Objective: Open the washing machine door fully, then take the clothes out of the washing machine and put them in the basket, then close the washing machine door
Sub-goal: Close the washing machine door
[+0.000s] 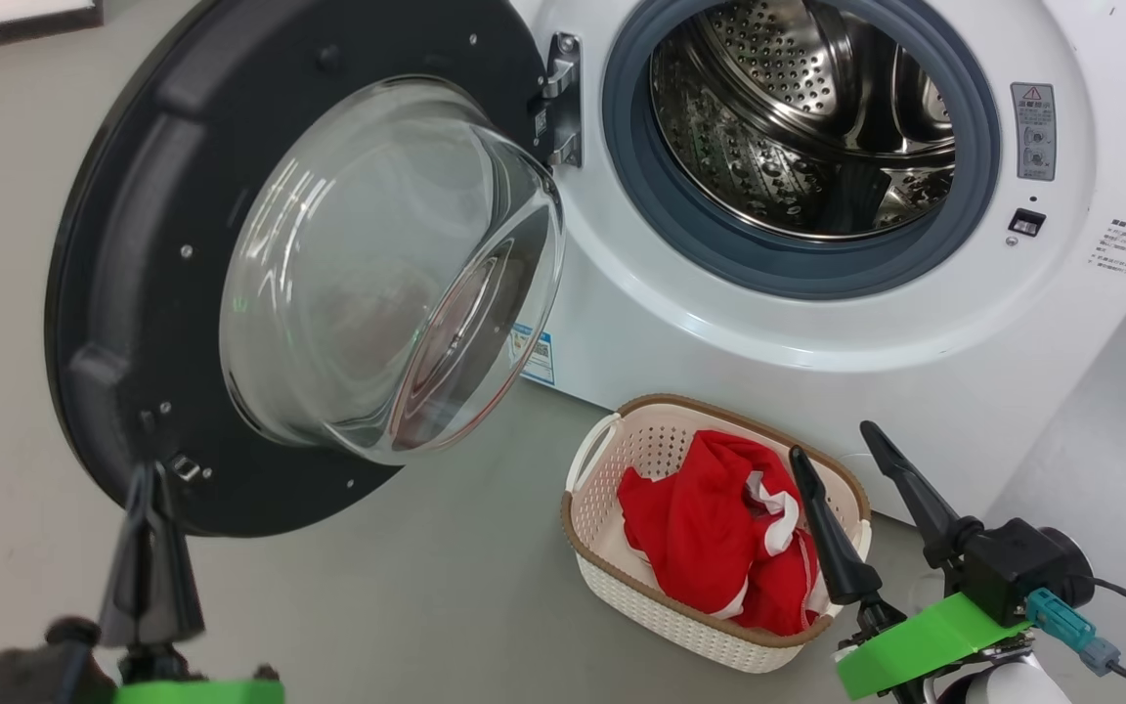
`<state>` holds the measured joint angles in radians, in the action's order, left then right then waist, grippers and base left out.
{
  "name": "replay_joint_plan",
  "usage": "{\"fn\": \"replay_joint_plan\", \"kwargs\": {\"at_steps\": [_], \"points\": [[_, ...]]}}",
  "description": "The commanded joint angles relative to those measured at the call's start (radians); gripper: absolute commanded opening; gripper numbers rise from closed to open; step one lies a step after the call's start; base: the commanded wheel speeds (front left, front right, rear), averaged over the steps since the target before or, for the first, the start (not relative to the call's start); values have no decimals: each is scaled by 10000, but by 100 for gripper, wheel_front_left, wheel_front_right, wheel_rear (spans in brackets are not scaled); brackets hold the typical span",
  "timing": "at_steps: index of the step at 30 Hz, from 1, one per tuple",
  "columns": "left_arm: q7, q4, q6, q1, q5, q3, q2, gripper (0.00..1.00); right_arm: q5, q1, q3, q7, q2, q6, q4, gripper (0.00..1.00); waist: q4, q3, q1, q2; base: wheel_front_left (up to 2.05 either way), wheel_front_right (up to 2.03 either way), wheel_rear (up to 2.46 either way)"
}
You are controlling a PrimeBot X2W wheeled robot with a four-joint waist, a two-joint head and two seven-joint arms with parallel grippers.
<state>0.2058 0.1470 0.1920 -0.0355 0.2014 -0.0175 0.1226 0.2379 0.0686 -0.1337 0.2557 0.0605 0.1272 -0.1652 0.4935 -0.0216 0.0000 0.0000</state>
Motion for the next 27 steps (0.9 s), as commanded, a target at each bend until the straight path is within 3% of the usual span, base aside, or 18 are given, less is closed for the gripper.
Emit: {"fn": "replay_joint_plan", "kwargs": {"at_steps": [1,9,13,18,27], "points": [[91,330,89,605,-73,421,208,0,14,389,-170,61,77,35,208,100,-10,-6,0,0,0,0,0],[229,-348,50,2553,489,1164,585,0,-24,318,-39,61,81,35,161,100,-111,-80,0,0,0,0,0],[219,-1284,-345,3748,2012,1893,407,0,-23,262,4,61,67,35,147,100,-194,-106,0,0,0,0,0],[-217,-2923,-810,5246,3448,2598,629,0,17,251,34,61,18,35,136,100,-339,-149,0,0,0,0,0],[-2372,-5572,-1005,7390,6258,3750,656,0,38,268,112,61,-42,35,106,100,-458,-159,0,0,0,0,0]]}}
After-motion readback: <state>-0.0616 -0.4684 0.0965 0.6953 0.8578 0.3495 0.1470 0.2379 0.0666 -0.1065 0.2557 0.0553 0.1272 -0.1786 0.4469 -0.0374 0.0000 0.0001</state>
